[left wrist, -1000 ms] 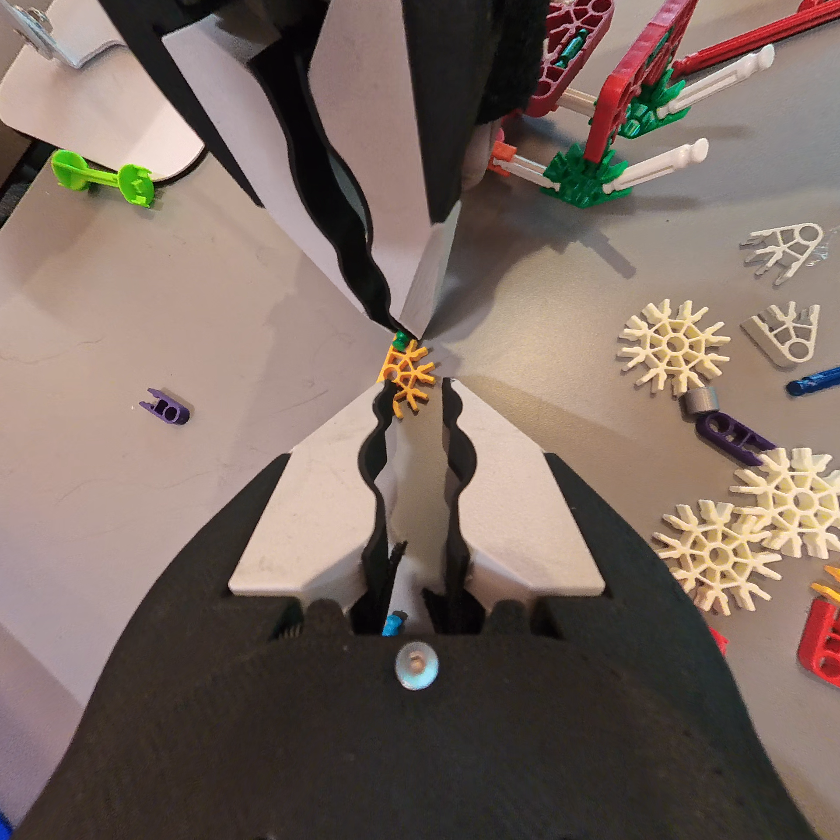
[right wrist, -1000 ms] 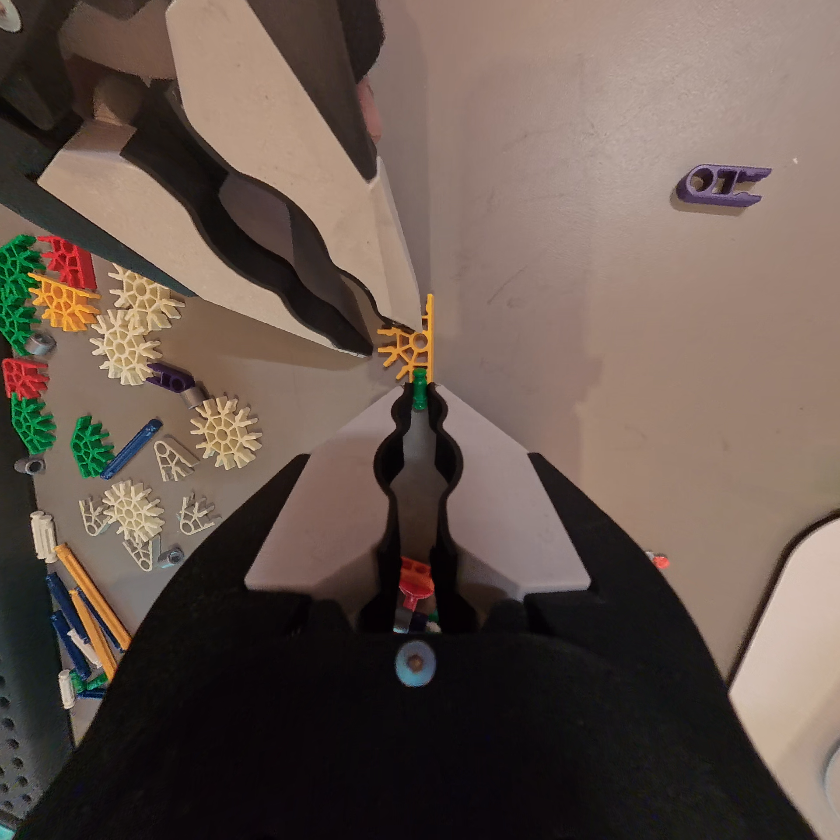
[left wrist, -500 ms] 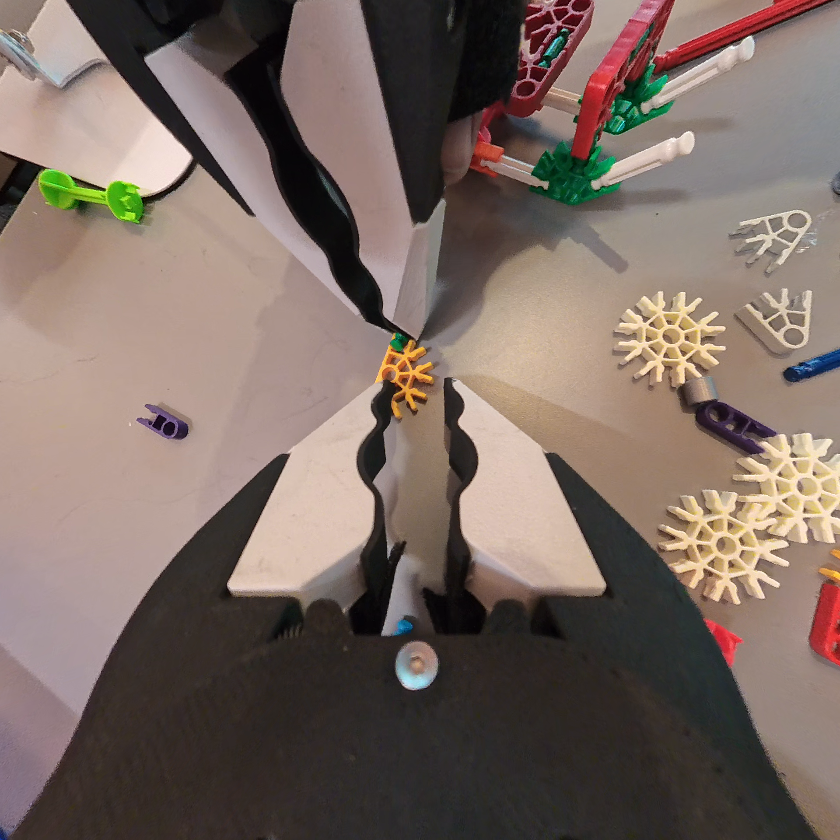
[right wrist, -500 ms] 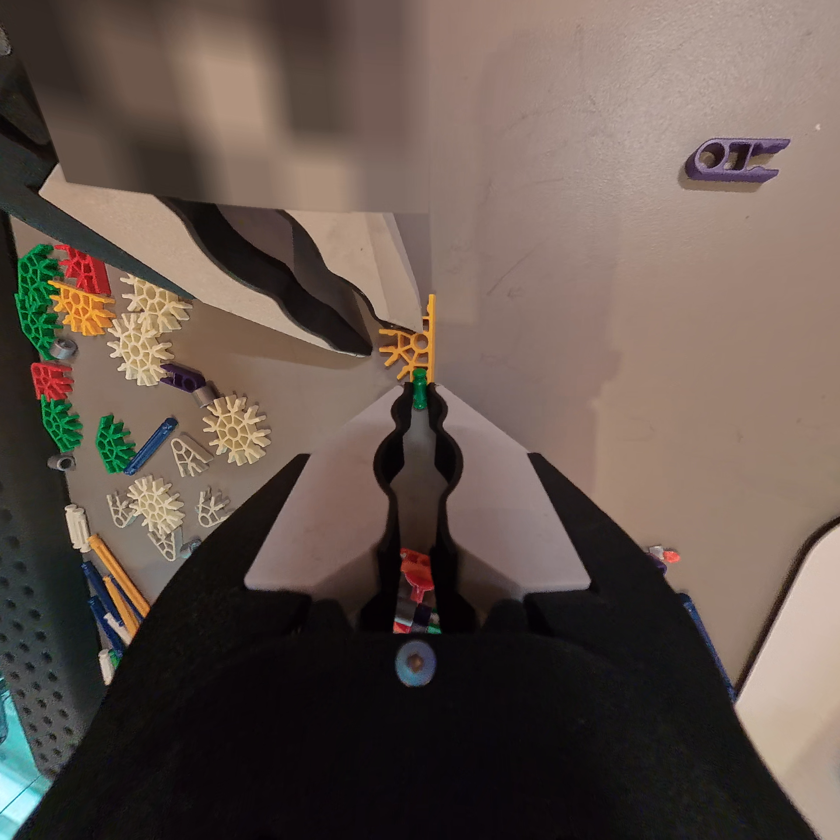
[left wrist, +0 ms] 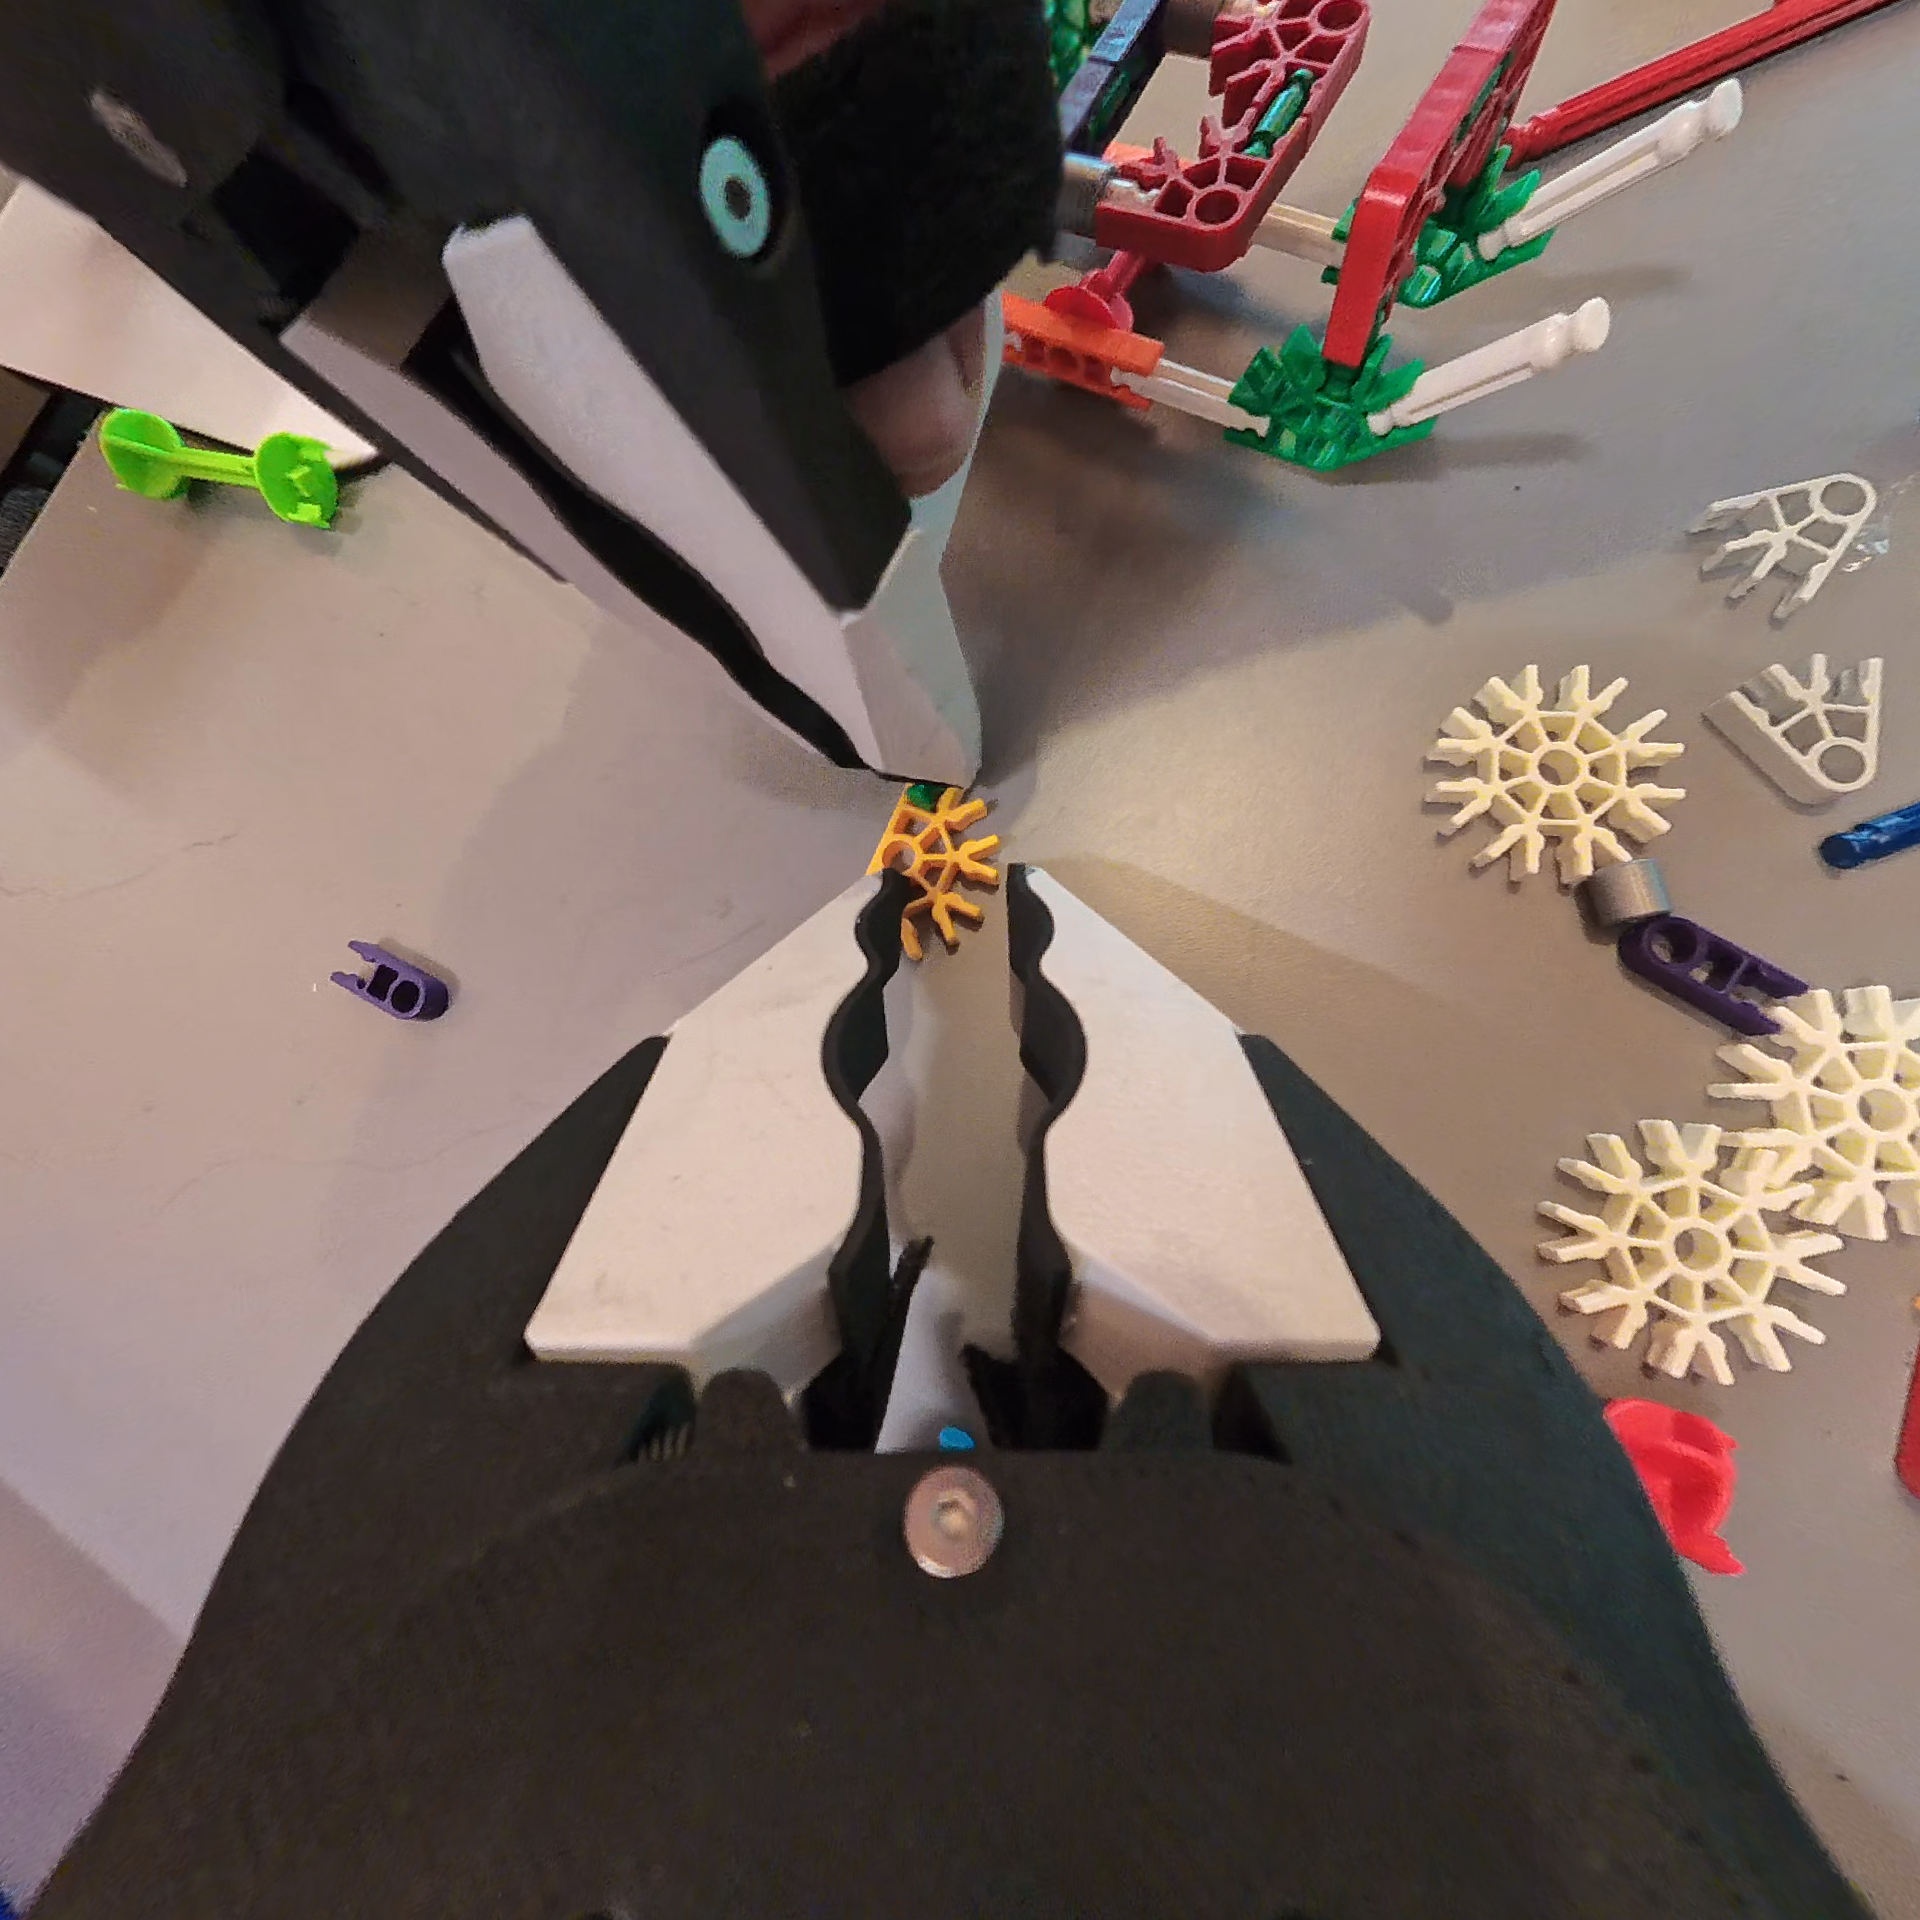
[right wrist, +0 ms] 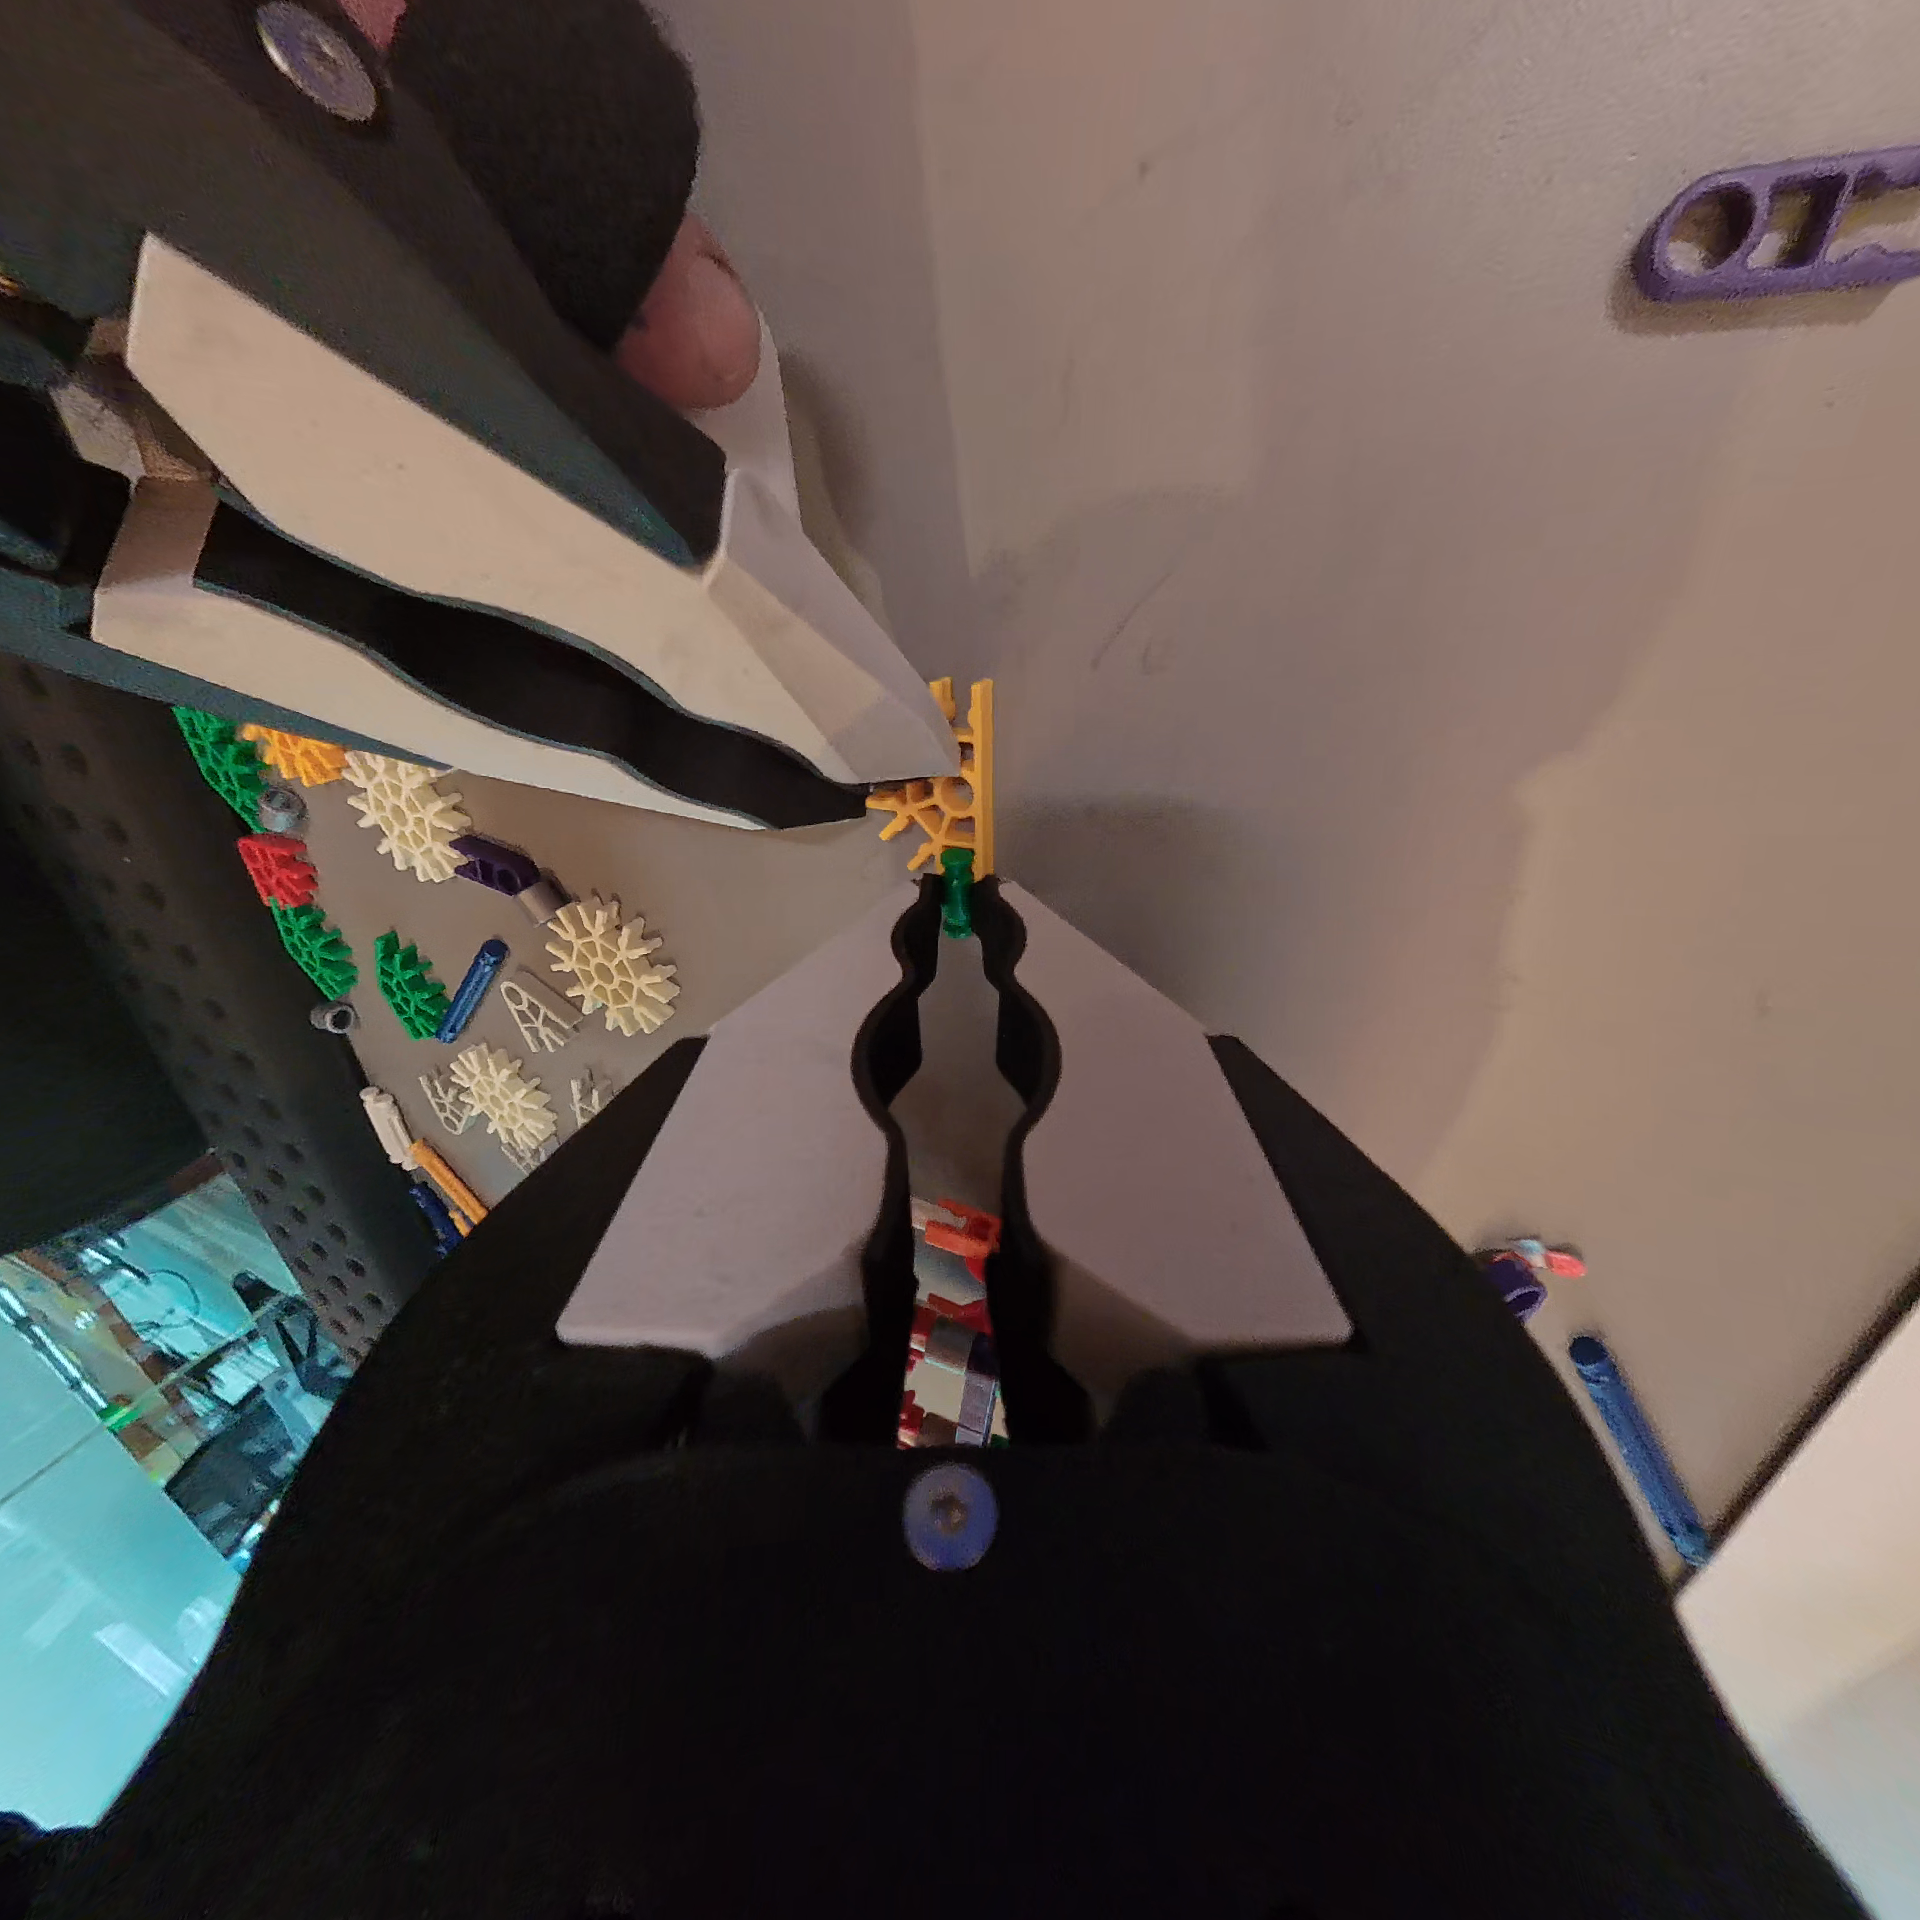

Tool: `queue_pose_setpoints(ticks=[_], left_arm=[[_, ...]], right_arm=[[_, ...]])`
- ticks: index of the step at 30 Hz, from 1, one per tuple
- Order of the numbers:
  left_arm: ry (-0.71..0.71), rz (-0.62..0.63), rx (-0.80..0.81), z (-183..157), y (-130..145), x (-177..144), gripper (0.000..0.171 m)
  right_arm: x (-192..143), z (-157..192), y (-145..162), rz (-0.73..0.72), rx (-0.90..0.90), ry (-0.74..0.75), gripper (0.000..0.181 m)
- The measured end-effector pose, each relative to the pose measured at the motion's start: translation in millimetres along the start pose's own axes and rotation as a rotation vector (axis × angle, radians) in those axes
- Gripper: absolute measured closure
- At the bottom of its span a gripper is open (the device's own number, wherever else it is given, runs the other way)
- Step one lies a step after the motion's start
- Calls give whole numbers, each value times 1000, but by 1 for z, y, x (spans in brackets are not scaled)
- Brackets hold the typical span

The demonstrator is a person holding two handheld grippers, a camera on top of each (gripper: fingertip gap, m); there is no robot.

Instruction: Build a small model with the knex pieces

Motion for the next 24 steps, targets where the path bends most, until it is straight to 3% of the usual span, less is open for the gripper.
queue_pose_setpoints(ticks=[6,16,18,24], left_arm=[[2,0,9,0,0,0,155],[18,-4,18,0,0,0,155],[20,-4,19,0,0,0,154],[28,-6,22,0,0,0,154]], right_arm=[[-1,1,-1,29,-25,33,176],[-8,2,7,-80,16,28,166],[-14,0,5,-141,7,51,176],[-15,3,11,-212,-16,52,180]])
Point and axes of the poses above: each gripper's, where its closed fingertips meet, x out along the fingers, y out of its underside, z = x × y across the jaws, the point moved 5 cm from there along -x, back along the fingers, and after that the axes turned 12 degrees about -z, right-handed, at the moved point
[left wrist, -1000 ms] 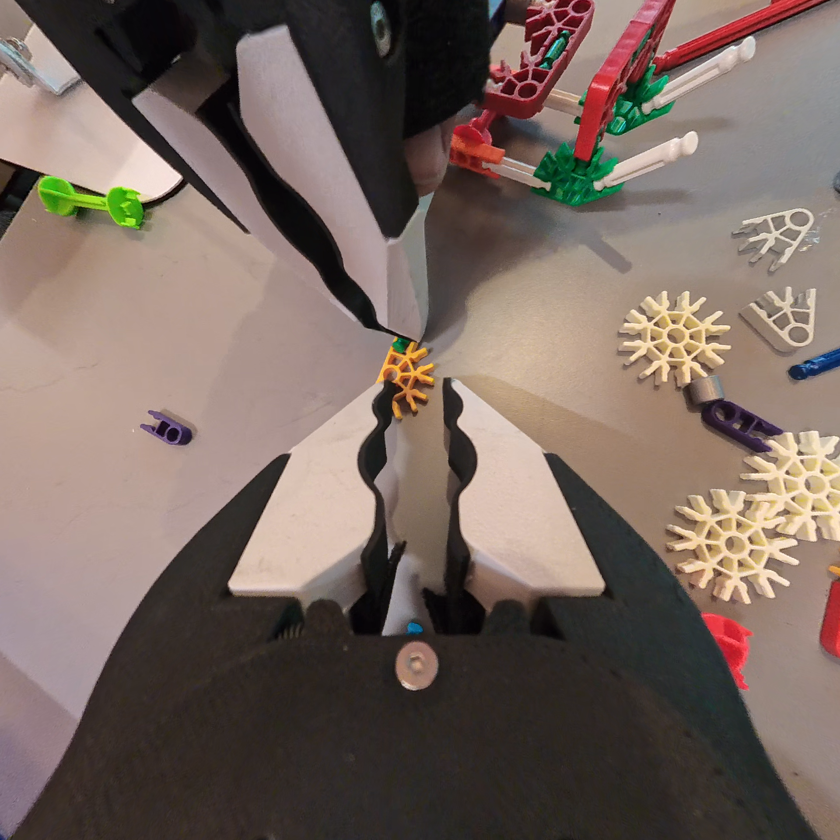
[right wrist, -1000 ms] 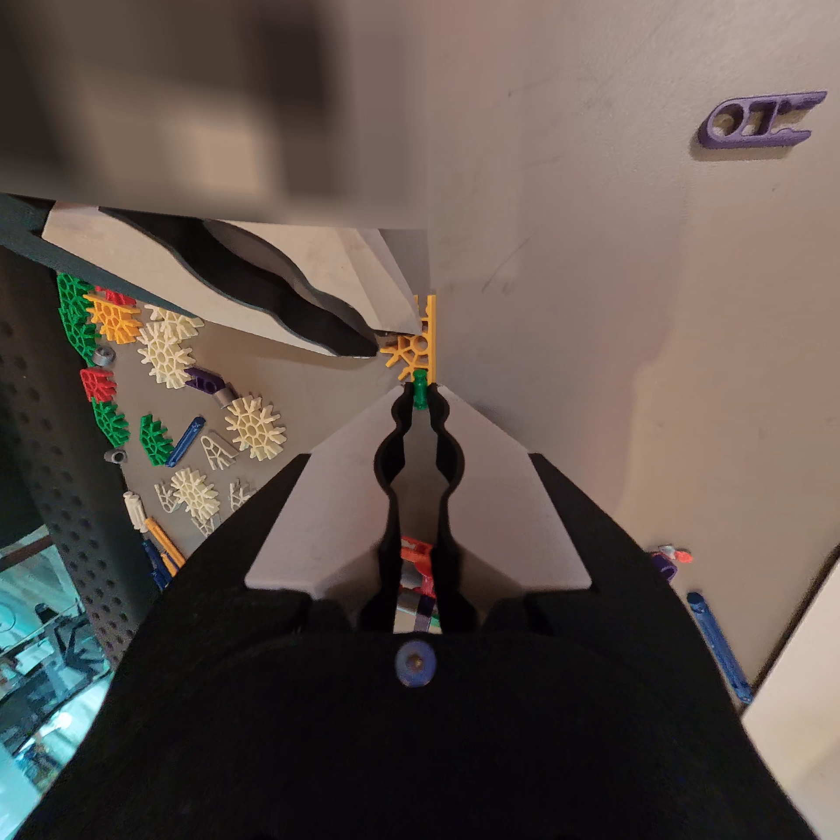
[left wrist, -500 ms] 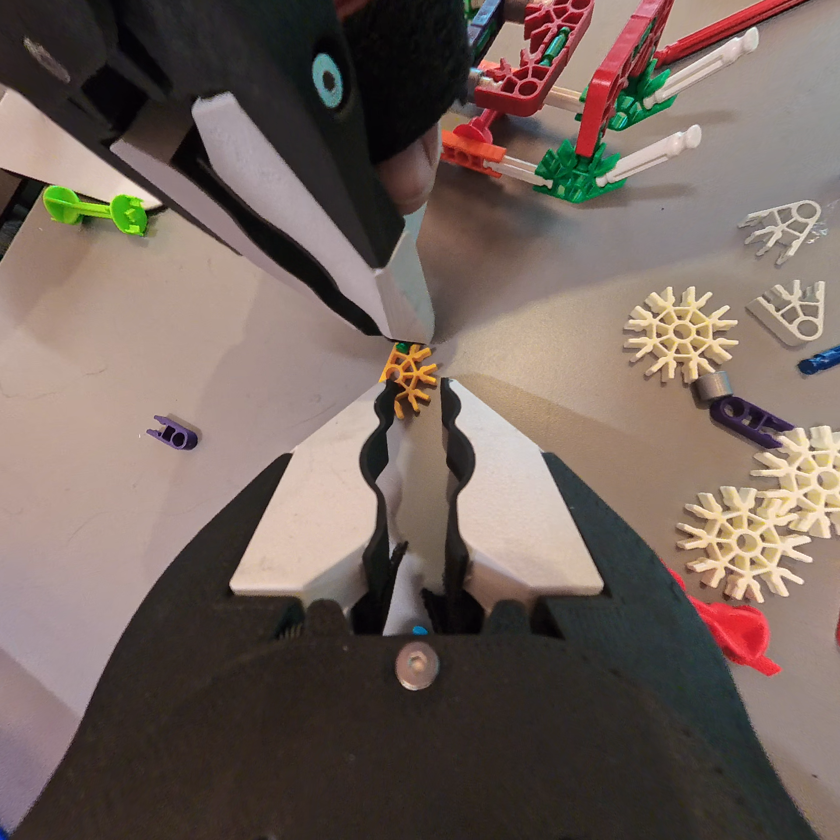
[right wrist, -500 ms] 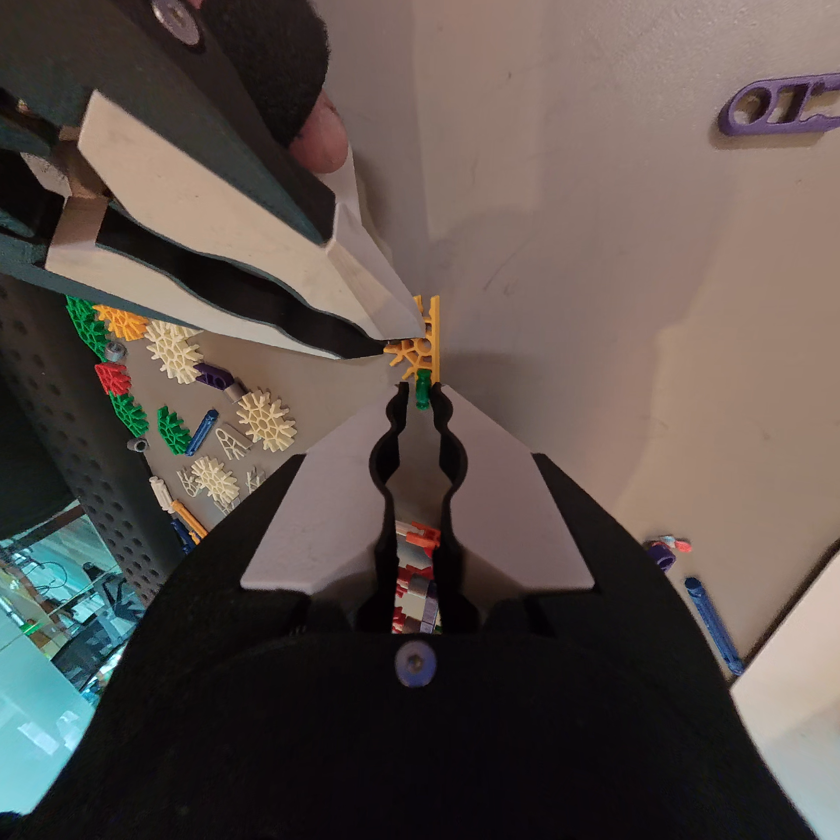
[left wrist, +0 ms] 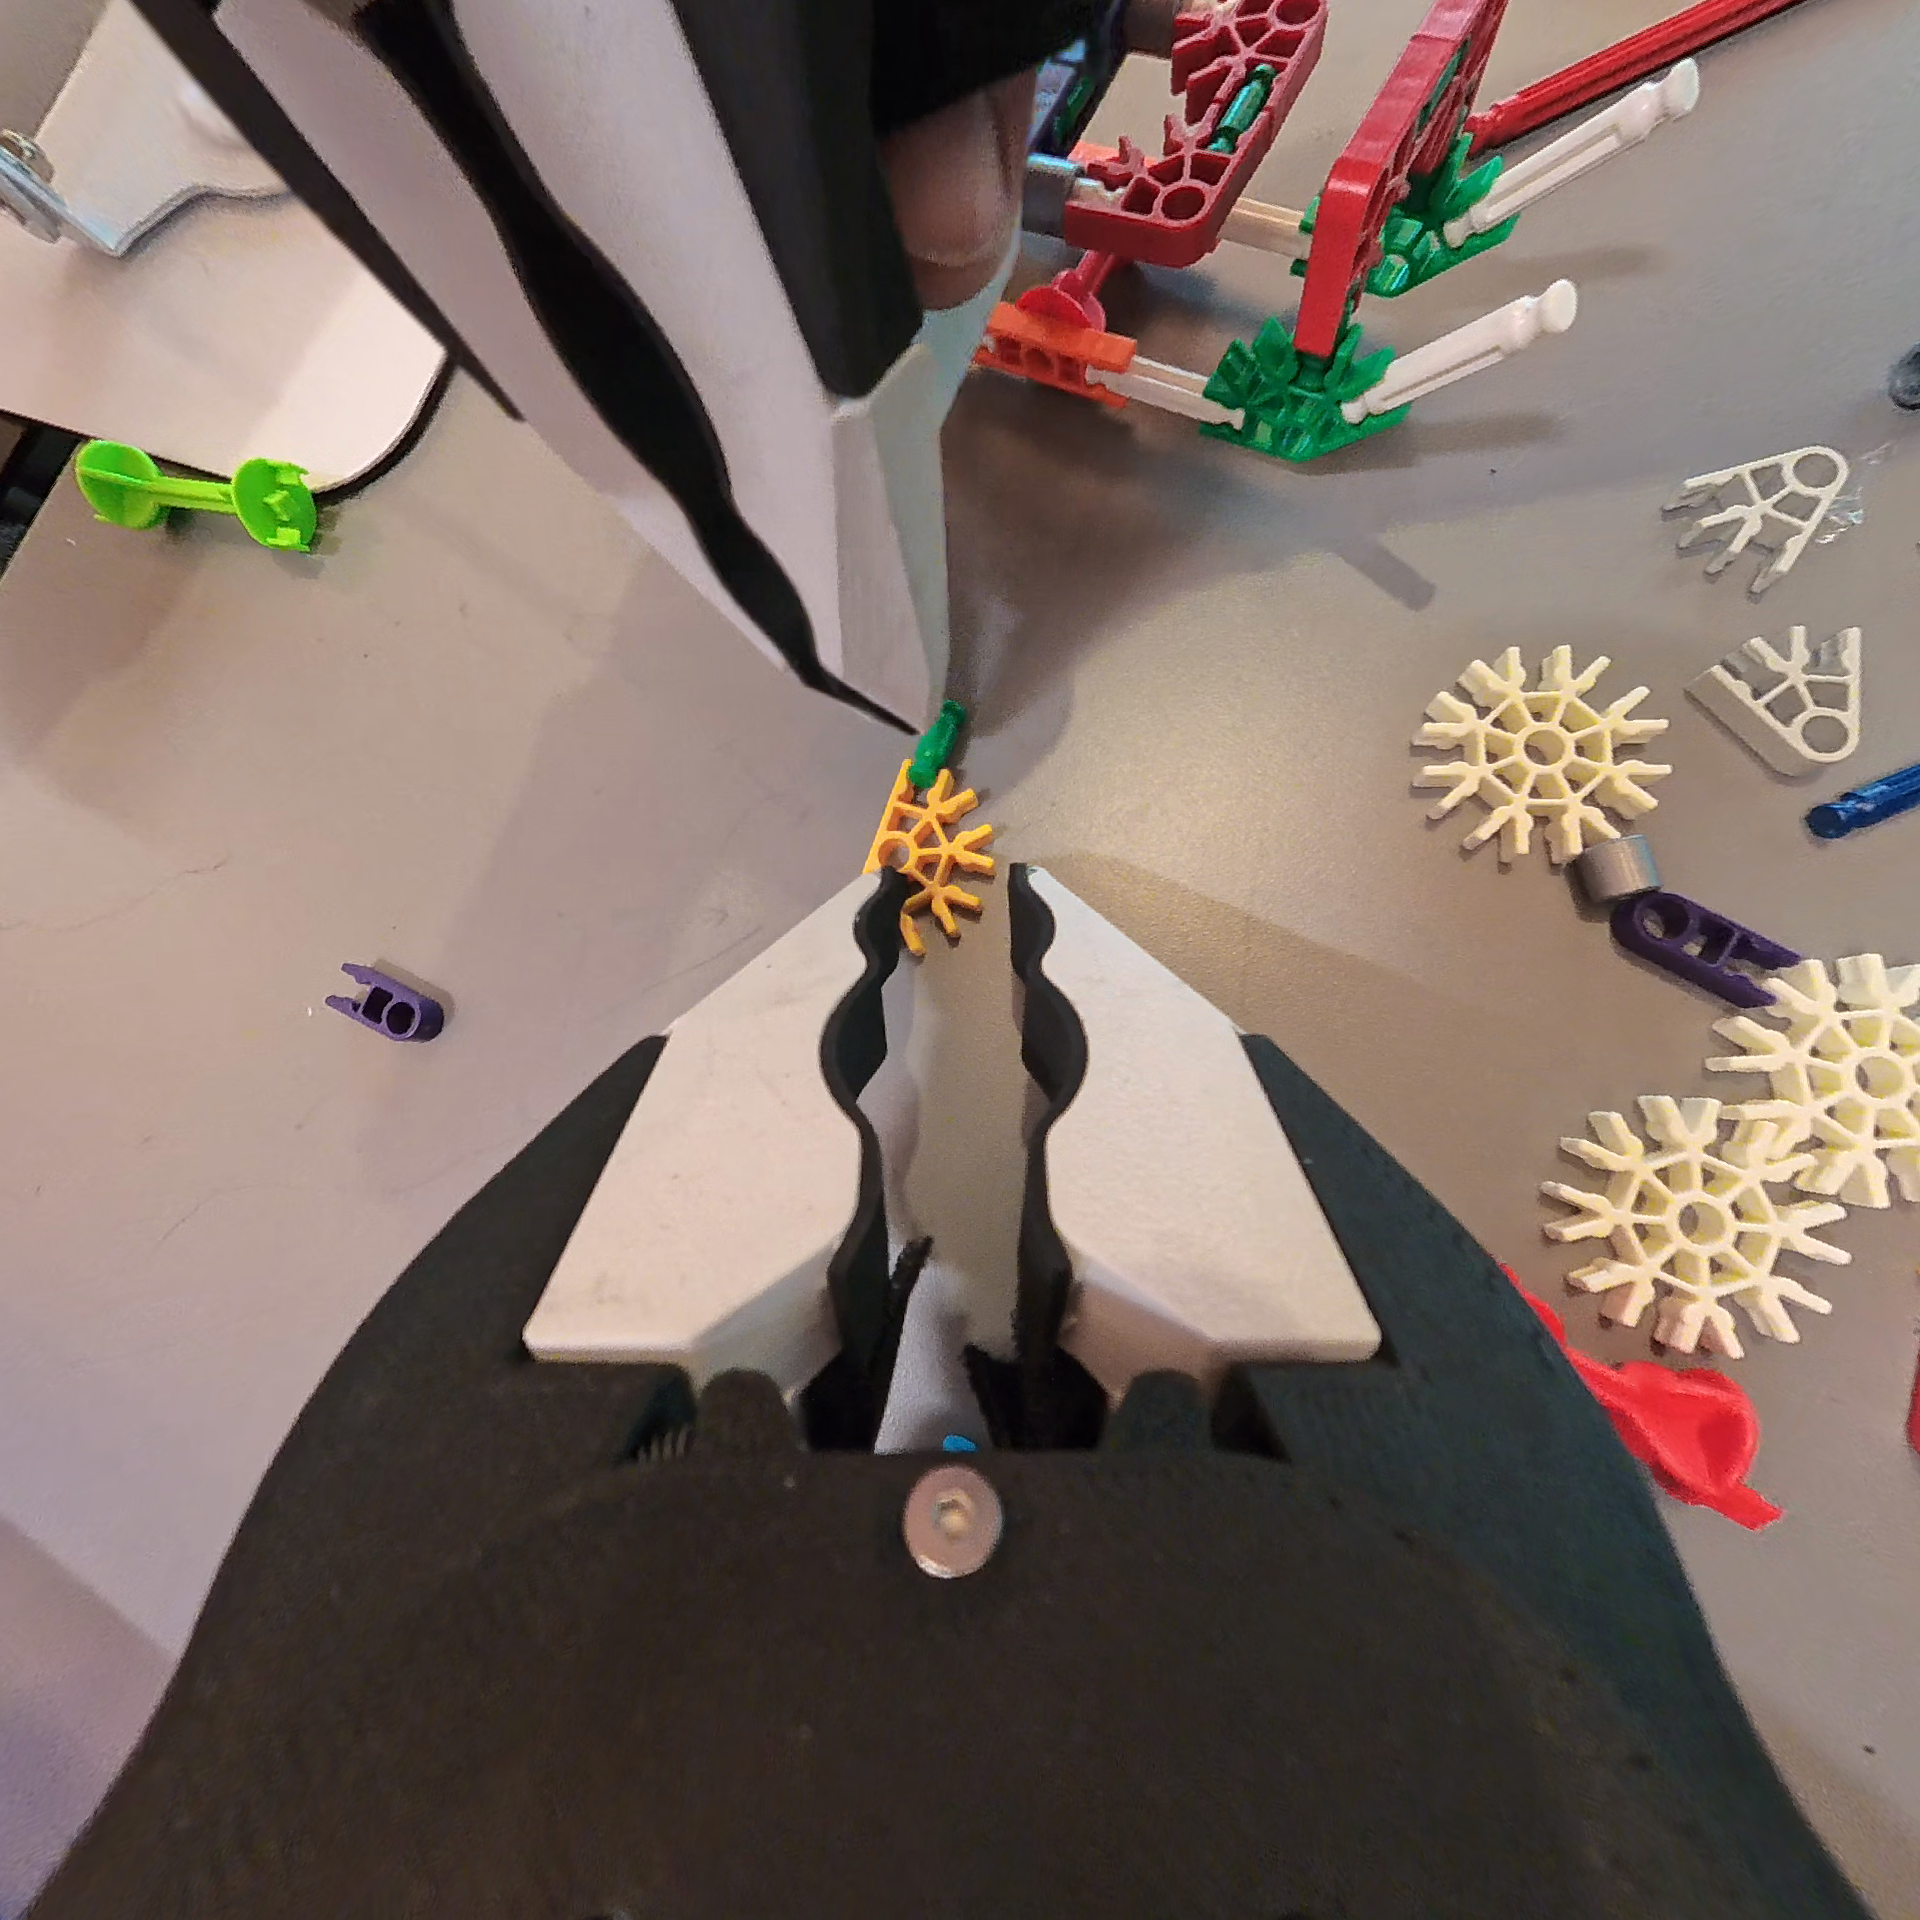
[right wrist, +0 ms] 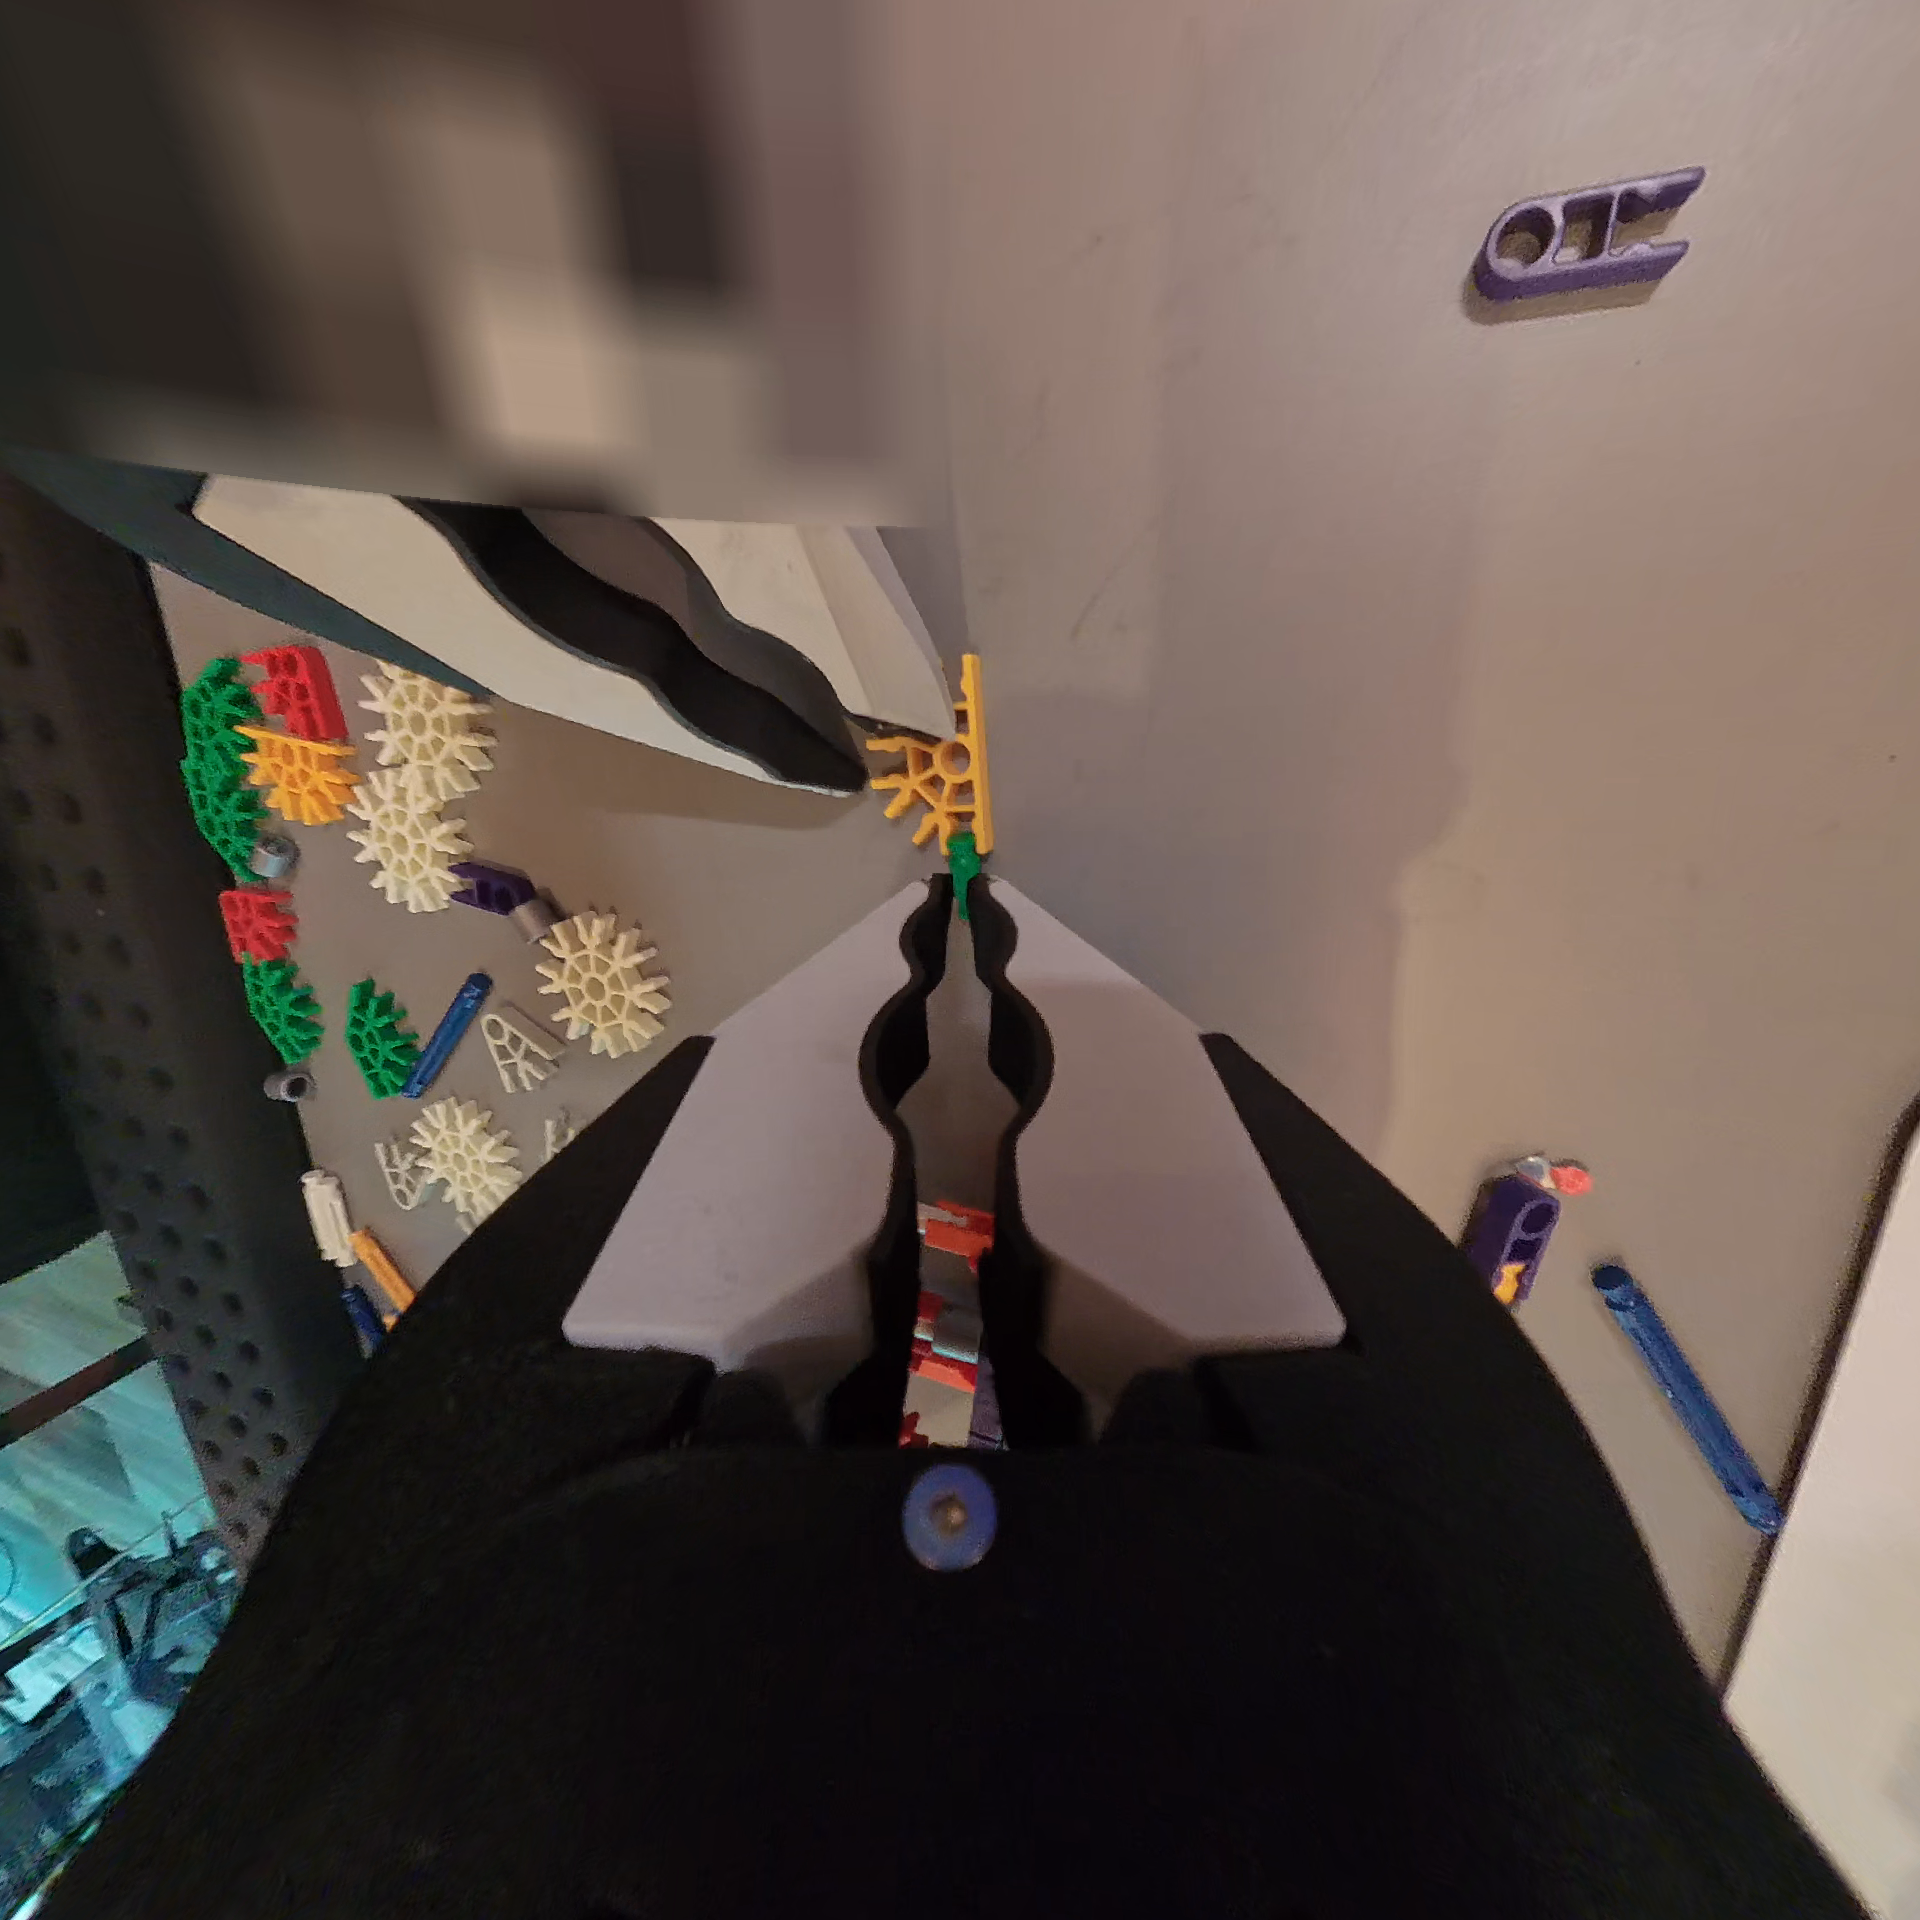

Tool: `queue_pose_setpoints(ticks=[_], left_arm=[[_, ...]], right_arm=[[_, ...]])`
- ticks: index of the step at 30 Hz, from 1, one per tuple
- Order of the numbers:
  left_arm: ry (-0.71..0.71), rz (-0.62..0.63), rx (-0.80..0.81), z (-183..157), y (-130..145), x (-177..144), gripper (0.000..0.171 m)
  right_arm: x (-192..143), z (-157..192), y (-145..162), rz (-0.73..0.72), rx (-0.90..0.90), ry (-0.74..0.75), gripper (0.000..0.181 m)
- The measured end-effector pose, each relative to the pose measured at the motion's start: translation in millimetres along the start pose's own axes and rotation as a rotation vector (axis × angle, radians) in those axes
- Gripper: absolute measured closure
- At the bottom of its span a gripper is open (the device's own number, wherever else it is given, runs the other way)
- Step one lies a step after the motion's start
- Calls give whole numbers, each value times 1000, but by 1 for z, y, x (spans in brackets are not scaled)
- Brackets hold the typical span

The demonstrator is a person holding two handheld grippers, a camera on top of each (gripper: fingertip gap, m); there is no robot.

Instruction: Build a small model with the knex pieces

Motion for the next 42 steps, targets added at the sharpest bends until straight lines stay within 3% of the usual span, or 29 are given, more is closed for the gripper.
queue_pose_setpoints(ticks=[3,12,22,28,38,42], left_arm=[[2,0,2,0,0,0,154],[8,-2,4,0,0,0,154],[45,-4,44,0,-3,1,152],[30,-73,-143,13,-15,5,166],[10,-38,-215,20,-5,9,171],[-7,-78,-265,28,-8,-6,171]], right_arm=[[4,1,7,4,-19,12,171],[9,2,9,-1,-61,42,178],[12,2,4,92,-74,15,178],[15,1,0,87,-66,13,178],[14,-3,0,45,-26,-22,179],[13,-1,1,21,-32,-3,178]])
Point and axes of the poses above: each gripper's, where its closed fingertips meet, x out along the fingers, y out of its underside, z = x × y across the jaws, the point moved 5 cm from there along -x, back along the fingers, and after that the axes turned 12 degrees about -z, right-handed, at the moved point
